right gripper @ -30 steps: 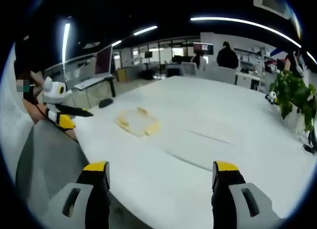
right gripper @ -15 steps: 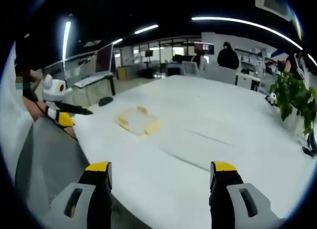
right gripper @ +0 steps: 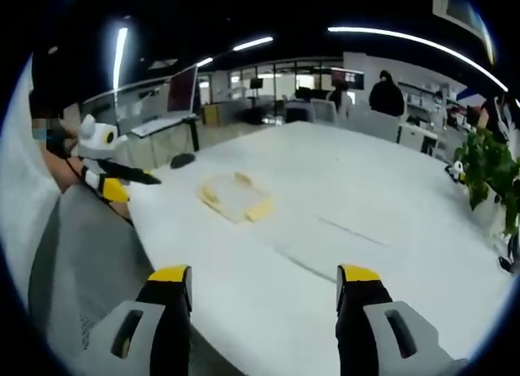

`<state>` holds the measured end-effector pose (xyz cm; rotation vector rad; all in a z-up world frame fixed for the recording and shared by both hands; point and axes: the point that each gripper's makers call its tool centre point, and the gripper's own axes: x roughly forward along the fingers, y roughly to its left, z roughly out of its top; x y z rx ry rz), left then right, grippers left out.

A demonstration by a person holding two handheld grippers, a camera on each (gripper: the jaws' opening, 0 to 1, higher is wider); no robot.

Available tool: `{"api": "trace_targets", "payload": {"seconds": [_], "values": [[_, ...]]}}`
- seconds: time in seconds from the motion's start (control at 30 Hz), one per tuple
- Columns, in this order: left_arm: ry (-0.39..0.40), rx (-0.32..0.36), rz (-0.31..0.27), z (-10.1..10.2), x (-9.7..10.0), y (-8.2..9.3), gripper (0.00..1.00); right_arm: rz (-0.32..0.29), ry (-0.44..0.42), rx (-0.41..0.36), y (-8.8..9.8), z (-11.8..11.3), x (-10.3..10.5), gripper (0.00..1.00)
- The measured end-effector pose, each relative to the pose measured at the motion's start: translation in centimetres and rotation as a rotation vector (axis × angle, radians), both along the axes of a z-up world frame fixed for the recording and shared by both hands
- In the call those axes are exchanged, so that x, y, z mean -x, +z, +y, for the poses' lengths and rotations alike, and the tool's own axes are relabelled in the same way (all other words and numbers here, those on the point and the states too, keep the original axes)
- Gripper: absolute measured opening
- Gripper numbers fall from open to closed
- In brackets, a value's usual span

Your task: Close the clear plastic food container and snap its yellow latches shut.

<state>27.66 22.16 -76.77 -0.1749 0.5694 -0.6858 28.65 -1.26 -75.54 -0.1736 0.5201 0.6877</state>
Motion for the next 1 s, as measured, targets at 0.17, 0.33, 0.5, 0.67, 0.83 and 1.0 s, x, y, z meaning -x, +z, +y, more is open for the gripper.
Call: {"api": "trace_targets", "payload": {"seconds": [0.17,0.33,0.5,0.67,0.83,1.0], "values": [[-0.022,-0.003,0.009,0.0,0.1,-0.1,0.88,-0.004,0.015,0.007,0.2,0.4,-0.4,0.72],[-0.023,0.005,0.006,0.3,-0.3,0.0,0.87,-0.003,0.045,0.035,0.0,1.0,-0.6,0.7],[-0.046,-0.02,0.009,0.5,-0.5,-0.3,0.85,-0.003,0.06,0.048,0.0,1.7,-1.2,0.67],[-0.055,-0.029,0.012,0.9,-1.0,-0.5,0.85,-0.006,0.072,0.047,0.1,2.3,-1.6,0.67],[-0.071,-0.053,0.013,1.3,-1.5,-0.8,0.84,0.008,0.088,0.059,-0.1,2.7,-2.1,0.63],[-0.078,-0.061,0.018,1.7,-2.2,-1.0,0.84,0.009,0.104,0.078,-0.1,3.1,-3.0,0.62]]}}
